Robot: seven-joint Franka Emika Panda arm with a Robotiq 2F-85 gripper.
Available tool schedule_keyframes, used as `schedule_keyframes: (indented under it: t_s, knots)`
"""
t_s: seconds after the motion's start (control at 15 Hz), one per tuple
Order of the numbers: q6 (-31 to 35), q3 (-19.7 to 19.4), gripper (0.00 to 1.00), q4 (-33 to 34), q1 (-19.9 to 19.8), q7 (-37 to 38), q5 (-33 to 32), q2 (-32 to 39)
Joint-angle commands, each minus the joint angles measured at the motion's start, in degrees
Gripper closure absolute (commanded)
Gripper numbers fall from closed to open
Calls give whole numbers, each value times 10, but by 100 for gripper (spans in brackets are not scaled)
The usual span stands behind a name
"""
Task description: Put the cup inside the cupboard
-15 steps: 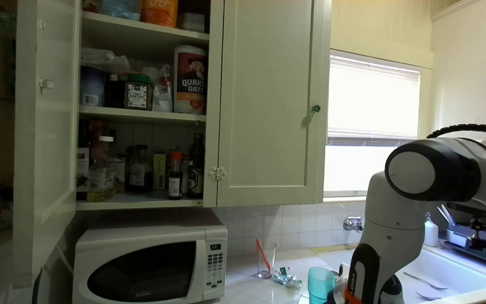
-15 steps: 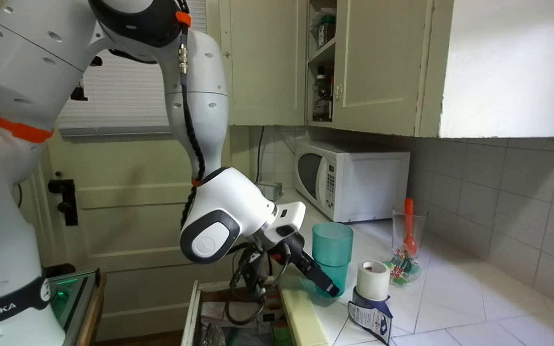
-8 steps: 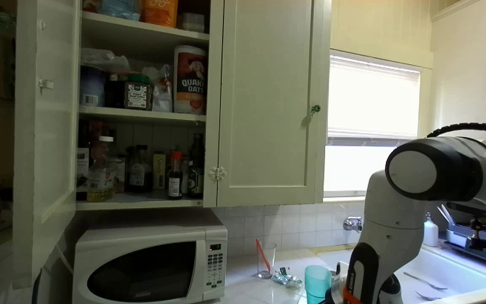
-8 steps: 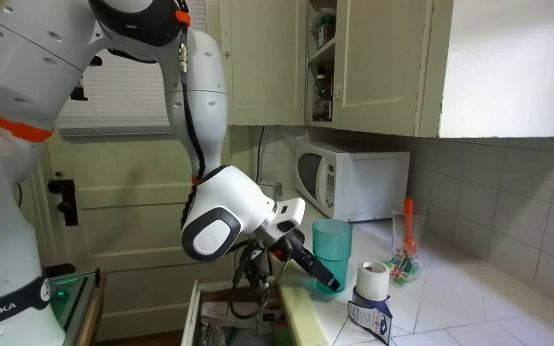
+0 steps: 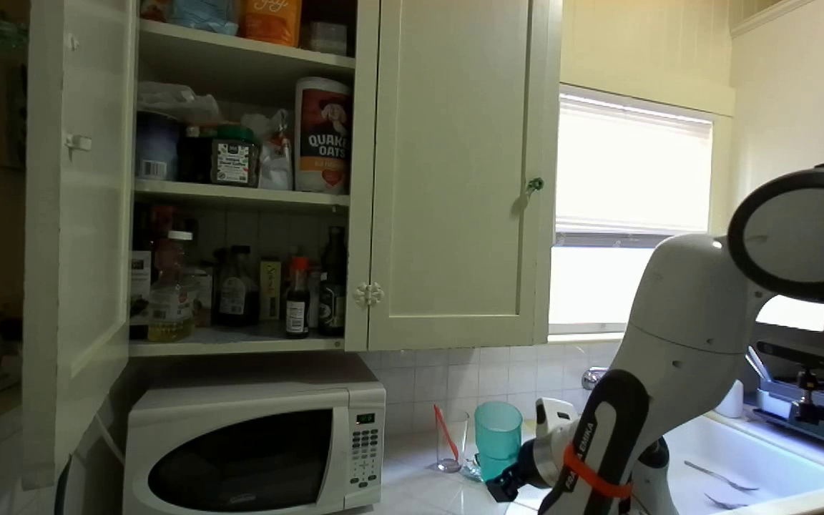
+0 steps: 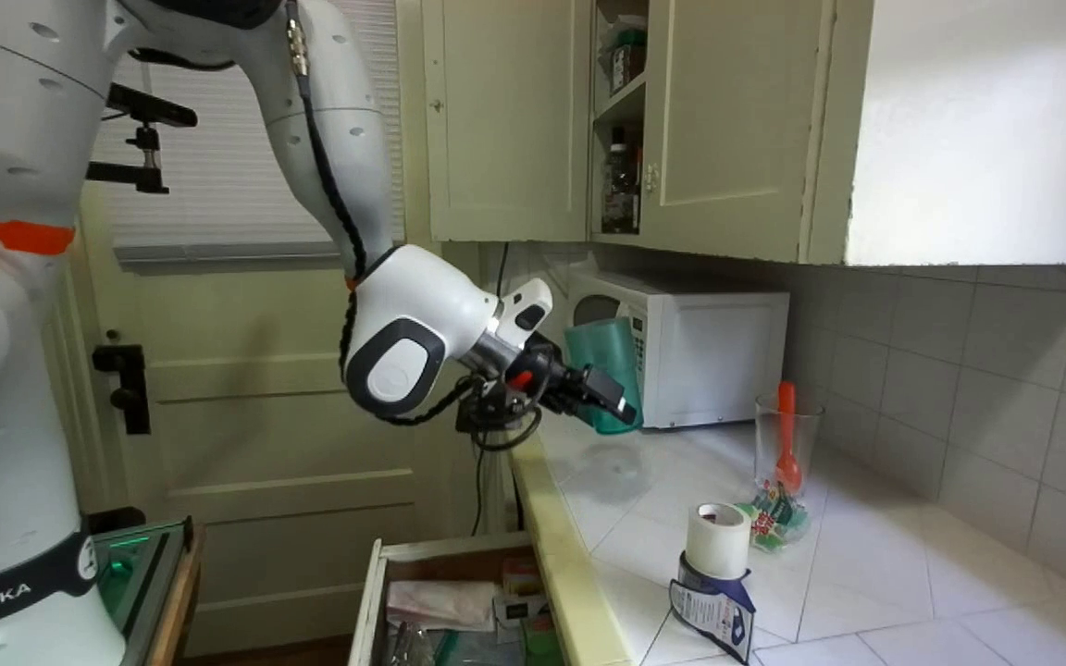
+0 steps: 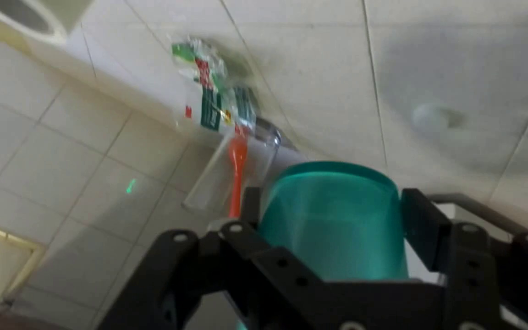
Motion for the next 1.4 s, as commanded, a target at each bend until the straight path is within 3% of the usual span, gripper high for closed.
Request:
schedule_keyframes:
  t_s: [0.0, 0.27, 0.4, 0.6, 0.73, 0.8, 1.33]
  knots:
    - [-50, 2, 49, -7, 67, -97, 101, -102]
    - [-136, 31, 49, 52, 115, -140, 203, -173]
    - [-203, 51, 49, 103, 129, -124, 248, -188]
    - [-296, 68, 49, 156, 137, -90, 265, -191]
    - [-277, 68, 49, 146, 133, -98, 248, -191]
    - [-282, 71, 24, 150, 133, -98, 250, -189]
    - [-281, 68, 24, 149, 133, -98, 249, -189]
